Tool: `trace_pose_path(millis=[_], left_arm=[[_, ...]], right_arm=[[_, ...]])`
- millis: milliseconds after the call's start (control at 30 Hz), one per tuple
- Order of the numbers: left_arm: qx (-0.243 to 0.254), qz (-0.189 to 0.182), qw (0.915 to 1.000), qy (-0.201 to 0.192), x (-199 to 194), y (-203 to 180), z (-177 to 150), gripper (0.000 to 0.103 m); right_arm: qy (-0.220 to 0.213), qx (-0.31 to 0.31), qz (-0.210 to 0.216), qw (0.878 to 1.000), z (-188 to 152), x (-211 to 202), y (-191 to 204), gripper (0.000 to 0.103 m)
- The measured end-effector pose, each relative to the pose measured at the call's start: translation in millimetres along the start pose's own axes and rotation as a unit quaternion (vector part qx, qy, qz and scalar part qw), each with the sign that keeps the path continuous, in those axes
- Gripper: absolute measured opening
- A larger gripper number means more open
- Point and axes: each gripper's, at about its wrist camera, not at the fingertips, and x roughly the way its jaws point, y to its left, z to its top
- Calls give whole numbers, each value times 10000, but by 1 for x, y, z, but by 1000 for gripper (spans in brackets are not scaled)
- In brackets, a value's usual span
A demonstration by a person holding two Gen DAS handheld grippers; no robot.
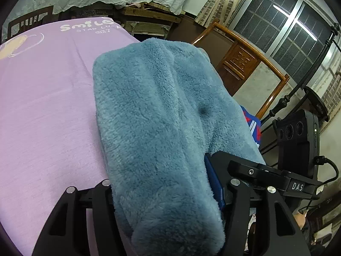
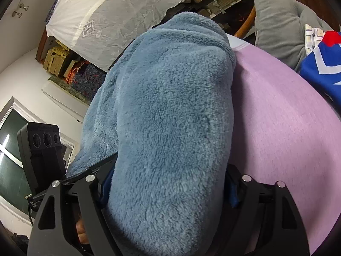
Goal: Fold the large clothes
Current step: 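Grasp the rolled blue jacket with both tools and lift it, then lower the jacket bundle onto the sheet and open both tools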
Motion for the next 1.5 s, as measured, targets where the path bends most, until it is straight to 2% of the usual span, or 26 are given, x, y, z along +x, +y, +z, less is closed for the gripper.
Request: trace_pose_path(millis=[333, 700, 1033, 1133, 1167, 1200, 1300, 1367, 1500], left_arm=[[-25, 87, 10000, 1, -4, 1, -5, 69], [-436, -385, 9982, 125, -13, 26, 1, 69], [-388, 52, 9982, -443, -50, 33, 30, 68], [-363, 194, 9981, -462, -48, 32, 41, 68], [-333, 250, 9980, -471, -46, 31, 44, 68], [-291, 306, 9980, -480, -45, 28, 46, 68], [-109, 593, 9966, -563, -40, 19, 53, 68], [-50, 834, 9950, -553, -34, 17, 56, 68], [-137, 994, 9945, -309, -17, 27, 54, 69]], right_arm=[[46, 126, -80, 9999, -5, -4, 0, 78], [-4, 81, -109, 9999, -5, -12, 0, 80], [-229, 53, -191, 9995, 2, -30, 4, 81], [-621, -34, -300, 9976, 8, -44, 7, 81], [-727, -117, -375, 9966, 11, -47, 10, 75], [-873, -257, -481, 9947, 16, -51, 13, 62], [-982, -415, -689, 9919, 36, -49, 16, 40], [-904, -359, -745, 9925, 50, -39, 11, 36], [-754, -341, -957, 9920, 76, -16, 4, 36]])
